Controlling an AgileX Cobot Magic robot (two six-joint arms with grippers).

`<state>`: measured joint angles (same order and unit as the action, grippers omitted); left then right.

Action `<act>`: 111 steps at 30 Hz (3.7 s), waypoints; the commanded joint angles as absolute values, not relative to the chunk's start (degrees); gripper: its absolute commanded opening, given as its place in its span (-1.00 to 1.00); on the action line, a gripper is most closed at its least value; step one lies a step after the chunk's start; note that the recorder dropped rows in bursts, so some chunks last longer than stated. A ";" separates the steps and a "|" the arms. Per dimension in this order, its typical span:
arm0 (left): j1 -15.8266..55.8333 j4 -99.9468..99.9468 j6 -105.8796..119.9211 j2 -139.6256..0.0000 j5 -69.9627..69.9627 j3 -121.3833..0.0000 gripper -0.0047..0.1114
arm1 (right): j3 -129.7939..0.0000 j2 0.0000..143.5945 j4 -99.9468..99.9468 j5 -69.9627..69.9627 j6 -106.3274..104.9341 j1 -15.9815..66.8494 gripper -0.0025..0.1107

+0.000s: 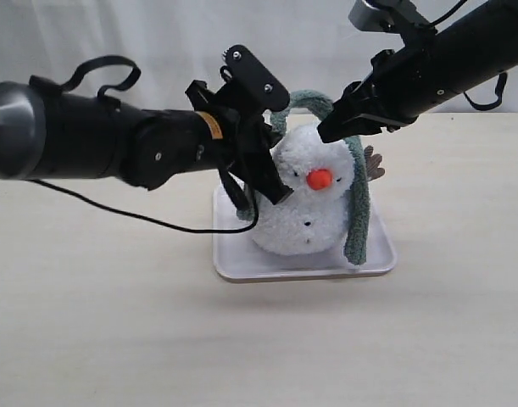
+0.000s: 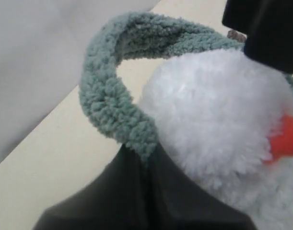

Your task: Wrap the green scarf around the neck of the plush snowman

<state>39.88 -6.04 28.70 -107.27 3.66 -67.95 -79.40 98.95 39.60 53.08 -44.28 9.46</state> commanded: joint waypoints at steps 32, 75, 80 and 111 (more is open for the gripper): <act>37.56 -17.20 28.93 -117.11 -43.80 -87.32 -0.92 | -79.29 98.41 39.40 55.55 -44.16 9.54 -0.36; 37.32 -16.62 27.29 -117.11 -40.02 -87.44 -0.46 | -64.73 103.36 25.44 39.49 -39.62 10.16 -0.89; 37.32 -16.62 27.29 -117.11 -39.91 -87.44 -0.46 | -64.73 98.76 20.33 44.72 -34.81 10.16 -0.88; 37.32 -26.99 29.33 -117.02 -39.50 -87.44 -0.46 | -61.38 102.47 36.38 49.17 -41.68 10.16 -0.47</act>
<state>37.38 -24.51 27.91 -117.36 -38.25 -86.96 -61.90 102.55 36.04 49.49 -42.02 10.17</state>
